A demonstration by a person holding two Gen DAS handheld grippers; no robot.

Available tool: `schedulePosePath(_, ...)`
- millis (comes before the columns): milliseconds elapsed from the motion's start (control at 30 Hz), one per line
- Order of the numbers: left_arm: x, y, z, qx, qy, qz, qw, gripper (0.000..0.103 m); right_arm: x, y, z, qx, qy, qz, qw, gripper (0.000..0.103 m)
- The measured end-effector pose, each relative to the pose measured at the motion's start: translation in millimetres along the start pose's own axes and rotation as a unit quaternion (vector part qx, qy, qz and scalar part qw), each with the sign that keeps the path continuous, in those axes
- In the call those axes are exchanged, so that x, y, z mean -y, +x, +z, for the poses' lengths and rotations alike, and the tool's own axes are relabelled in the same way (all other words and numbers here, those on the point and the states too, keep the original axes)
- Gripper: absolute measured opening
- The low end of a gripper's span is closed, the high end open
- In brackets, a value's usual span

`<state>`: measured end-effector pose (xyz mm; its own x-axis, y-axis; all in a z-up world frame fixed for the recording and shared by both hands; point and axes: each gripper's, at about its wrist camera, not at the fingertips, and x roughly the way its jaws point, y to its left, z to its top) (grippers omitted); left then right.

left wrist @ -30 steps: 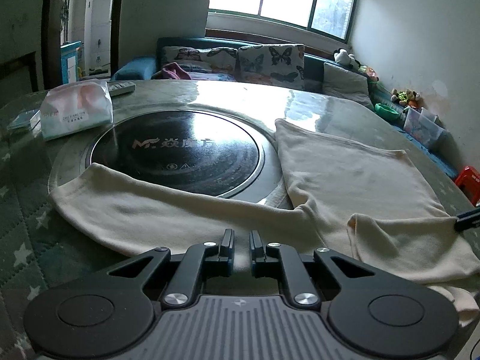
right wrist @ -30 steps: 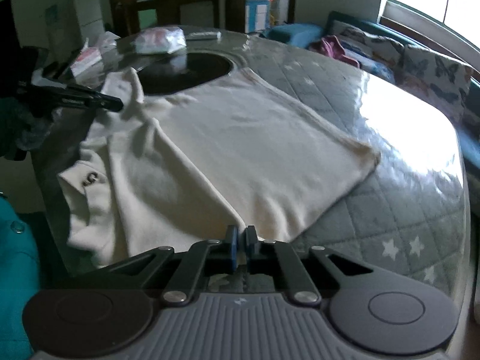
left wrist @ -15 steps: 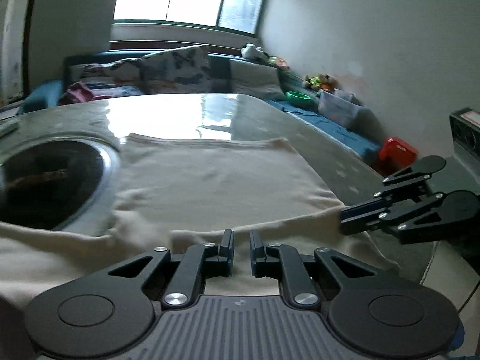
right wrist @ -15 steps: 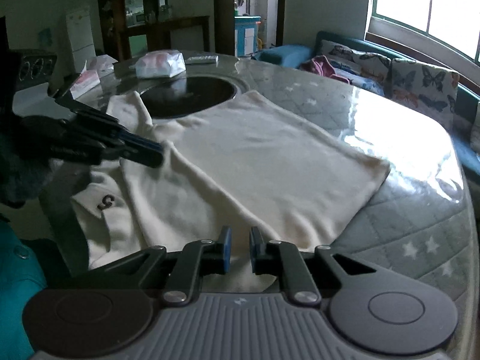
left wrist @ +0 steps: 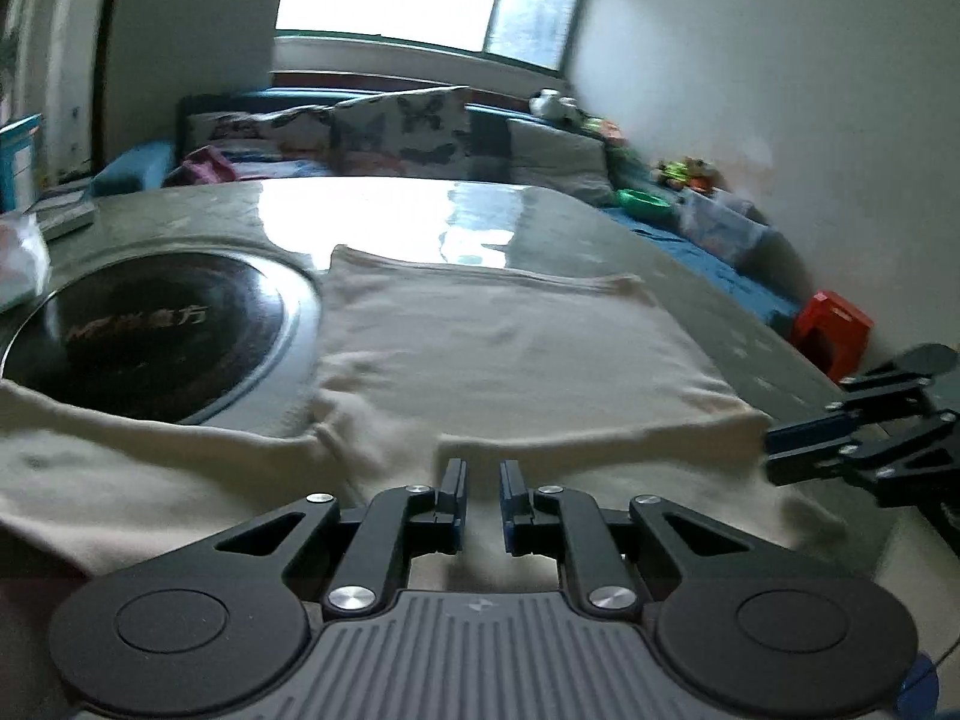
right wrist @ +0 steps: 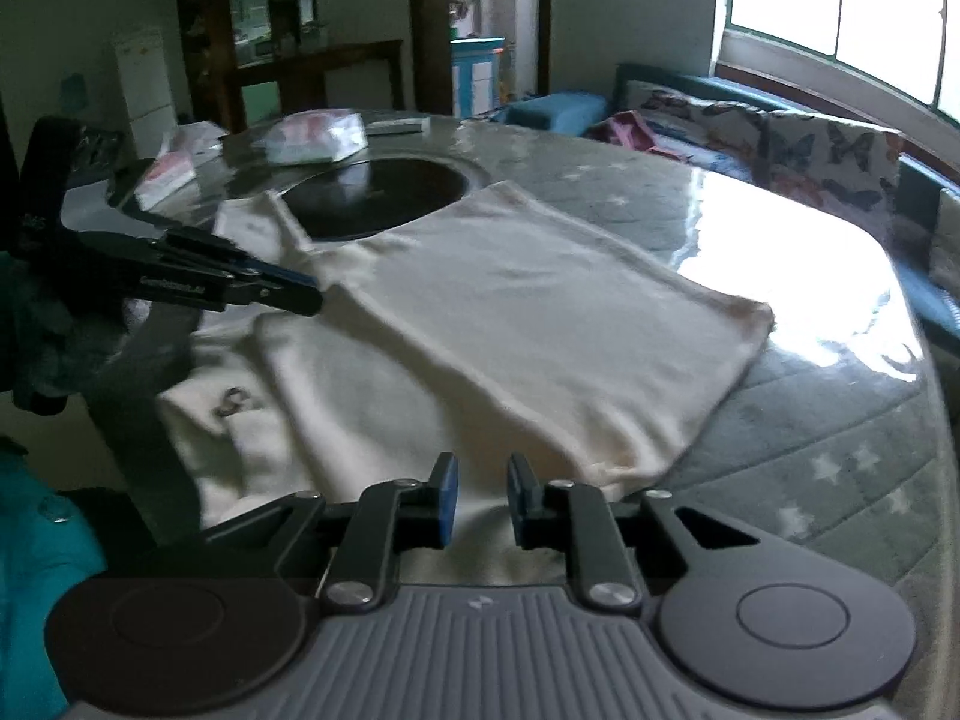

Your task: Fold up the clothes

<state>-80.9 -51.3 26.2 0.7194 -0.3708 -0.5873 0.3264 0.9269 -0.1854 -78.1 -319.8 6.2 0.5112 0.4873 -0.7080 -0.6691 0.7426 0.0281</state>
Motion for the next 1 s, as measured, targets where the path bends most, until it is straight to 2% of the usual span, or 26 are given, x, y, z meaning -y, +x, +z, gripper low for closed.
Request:
schedulePosePath(100,8.4,-3.9,-6.9,-0.007,0.018,-0.009,0.9998,0.013,-14.6,-0.7,-7.0,-0.008,-0.009,0.007,1.0,0.017)
schedulePosePath(300,4.5,-9.2,-15.7,-0.009,0.01,-0.01,0.9999,0.014,-28.0,-8.6,-16.0,-0.017,-0.014,0.0,1.0,0.017)
schedulePosePath(400,0.4,-15.3,-15.3,-0.001,0.003,-0.004,1.0,0.019,-21.0,-12.2,-6.1,0.003,-0.006,-0.021,1.0,0.017)
schedulePosePath(567,-12.6,-26.7,-15.3,0.011,-0.016,0.016,0.9997,0.019,3.7,-0.1,4.6,0.017,0.012,-0.055,0.998,0.017)
schedulePosePath(700,-34.9,-41.2,-15.8,0.023,-0.045,0.049,0.9975,0.019,15.6,10.4,0.3,0.0,0.027,-0.065,0.998,0.017)
schedulePosePath(800,-57.6,-50.9,-14.9,0.033,-0.073,0.094,0.9923,0.021,11.4,5.9,4.2,0.007,0.021,-0.066,0.998,0.018)
schedulePosePath(867,-75.3,-56.3,-14.4,0.039,-0.097,0.131,0.9858,0.023,7.3,3.9,7.1,0.017,0.021,-0.057,0.998,0.019)
schedulePosePath(900,-84.1,-59.0,-14.2,0.042,-0.11,0.149,0.9819,0.023,4.8,5.1,8.1,0.019,0.021,-0.051,0.998,0.023)
schedulePosePath(967,-100.4,-63.1,-13.9,0.048,-0.132,0.188,0.9722,0.025,0.9,14.7,7.8,0.008,0.017,-0.045,0.999,0.024)
schedulePosePath(1000,-109.0,-64.5,-13.2,0.051,-0.143,0.208,0.9662,0.031,-0.9,20.0,7.1,0.0,0.016,-0.043,0.999,0.024)
